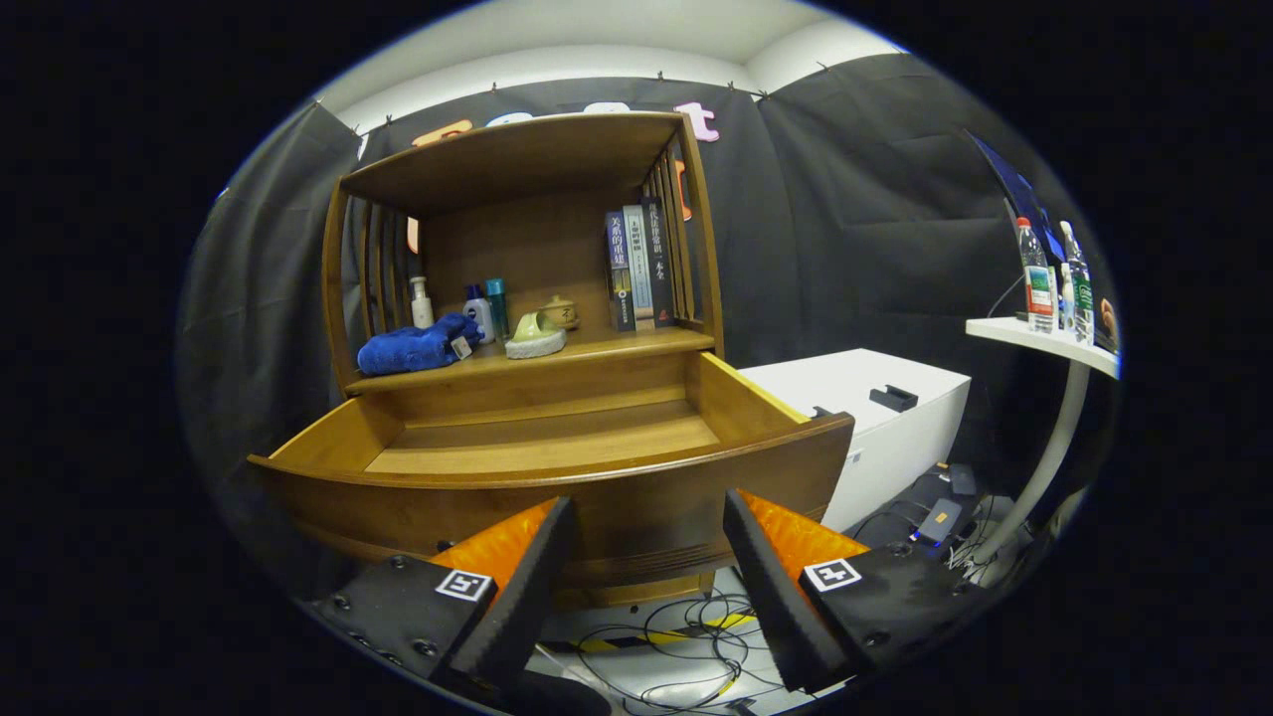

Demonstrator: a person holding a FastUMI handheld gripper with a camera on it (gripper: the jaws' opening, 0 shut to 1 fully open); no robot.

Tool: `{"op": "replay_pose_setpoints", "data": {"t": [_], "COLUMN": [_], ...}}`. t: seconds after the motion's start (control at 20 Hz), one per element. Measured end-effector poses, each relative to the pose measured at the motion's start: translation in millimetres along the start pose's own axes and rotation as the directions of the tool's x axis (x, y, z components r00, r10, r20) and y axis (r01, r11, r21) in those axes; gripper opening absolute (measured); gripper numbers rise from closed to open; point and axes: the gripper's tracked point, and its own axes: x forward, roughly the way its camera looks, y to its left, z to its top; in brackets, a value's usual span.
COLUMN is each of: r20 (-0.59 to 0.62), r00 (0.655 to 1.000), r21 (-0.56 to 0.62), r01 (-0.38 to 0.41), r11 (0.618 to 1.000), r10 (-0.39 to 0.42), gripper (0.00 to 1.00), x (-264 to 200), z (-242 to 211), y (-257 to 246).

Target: Pull open the drawer, take out the items inside it, and place them on the countertop above the cabinet.

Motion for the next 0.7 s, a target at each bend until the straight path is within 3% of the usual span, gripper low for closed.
{"op": "replay_pose_setpoints", "data": {"t": [0.7], "r20": [-0.009], "r00": [1.0], "r21": [-0.034], "r01": [-0.029], "r11": [0.999], "r10": [0.028], "gripper": [0.97], "x": [26], "z": [3], "y": [11]}}
